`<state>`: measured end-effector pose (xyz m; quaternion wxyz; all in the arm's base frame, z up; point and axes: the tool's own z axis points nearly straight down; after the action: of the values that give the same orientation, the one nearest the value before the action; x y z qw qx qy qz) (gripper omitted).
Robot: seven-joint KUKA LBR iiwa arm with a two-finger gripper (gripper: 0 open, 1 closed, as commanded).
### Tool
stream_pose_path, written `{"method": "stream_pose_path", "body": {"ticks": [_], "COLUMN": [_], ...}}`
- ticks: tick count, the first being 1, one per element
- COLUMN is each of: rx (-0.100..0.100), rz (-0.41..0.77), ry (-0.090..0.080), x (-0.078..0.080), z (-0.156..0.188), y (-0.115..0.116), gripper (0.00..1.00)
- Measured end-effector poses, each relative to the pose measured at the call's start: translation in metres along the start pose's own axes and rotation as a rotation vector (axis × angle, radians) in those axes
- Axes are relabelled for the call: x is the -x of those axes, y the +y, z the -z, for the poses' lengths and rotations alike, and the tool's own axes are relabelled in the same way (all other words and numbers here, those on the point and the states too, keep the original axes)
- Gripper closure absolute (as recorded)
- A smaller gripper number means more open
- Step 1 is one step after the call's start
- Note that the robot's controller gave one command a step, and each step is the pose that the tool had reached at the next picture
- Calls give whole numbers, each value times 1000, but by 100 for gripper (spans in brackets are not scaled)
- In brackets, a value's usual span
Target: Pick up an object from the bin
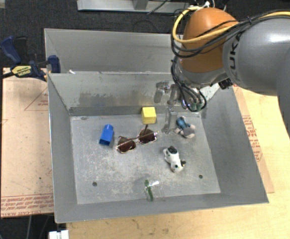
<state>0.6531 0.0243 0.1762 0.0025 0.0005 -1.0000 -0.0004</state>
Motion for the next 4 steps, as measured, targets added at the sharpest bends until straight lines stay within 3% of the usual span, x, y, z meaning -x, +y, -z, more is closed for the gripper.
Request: {"method": "stream_pose_path", "body": {"ticks": [1,2,3,4], "rx": [0,-2,0,-1], "rz": [-1,174,368,393], "ry": [-7,-14,-1,-10], "x": [1,-5,-20,-20], "z": [5,-38,-62,-47], "y": [0,9,20,23], "gripper": [0,0,0,0]}}
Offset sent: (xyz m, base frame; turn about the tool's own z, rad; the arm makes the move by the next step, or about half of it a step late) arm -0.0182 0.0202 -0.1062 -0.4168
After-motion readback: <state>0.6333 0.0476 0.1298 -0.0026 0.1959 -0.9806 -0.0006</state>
